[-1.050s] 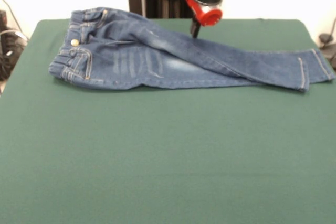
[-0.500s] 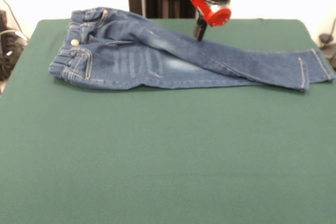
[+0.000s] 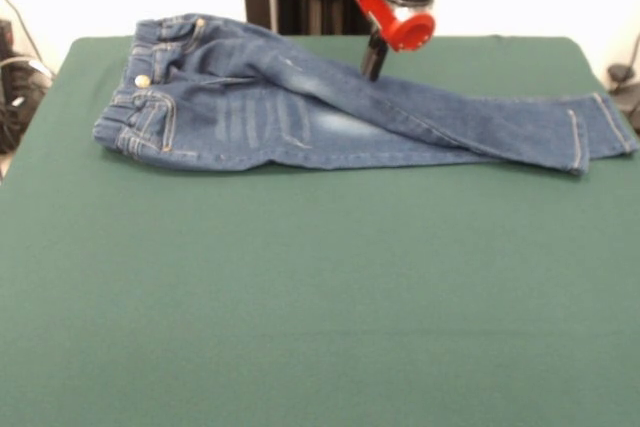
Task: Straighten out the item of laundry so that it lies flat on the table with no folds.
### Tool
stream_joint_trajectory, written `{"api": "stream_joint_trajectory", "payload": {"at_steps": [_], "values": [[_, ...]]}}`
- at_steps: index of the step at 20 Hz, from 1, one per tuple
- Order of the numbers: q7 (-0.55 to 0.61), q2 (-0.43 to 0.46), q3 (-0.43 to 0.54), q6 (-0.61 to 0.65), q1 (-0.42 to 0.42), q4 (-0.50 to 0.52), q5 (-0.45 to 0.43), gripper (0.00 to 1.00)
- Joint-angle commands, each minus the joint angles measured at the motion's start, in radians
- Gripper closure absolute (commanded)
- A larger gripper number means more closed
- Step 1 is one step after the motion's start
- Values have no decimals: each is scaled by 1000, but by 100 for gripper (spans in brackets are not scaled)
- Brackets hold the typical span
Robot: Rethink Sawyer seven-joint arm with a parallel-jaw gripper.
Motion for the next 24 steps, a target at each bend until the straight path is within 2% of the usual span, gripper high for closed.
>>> {"api": "stream_joint_trajectory", "payload": {"at_steps": [1,4,9,15,24], "values": [[239,127,93,9,9,-71,100,100],[229,151,89,-27,18,-87,106,100],[168,114,128,-46,-21,-80,79,100],[224,93,115,27,22,-88,119,100],[289,99,148,-1,38,-59,199,100]]}}
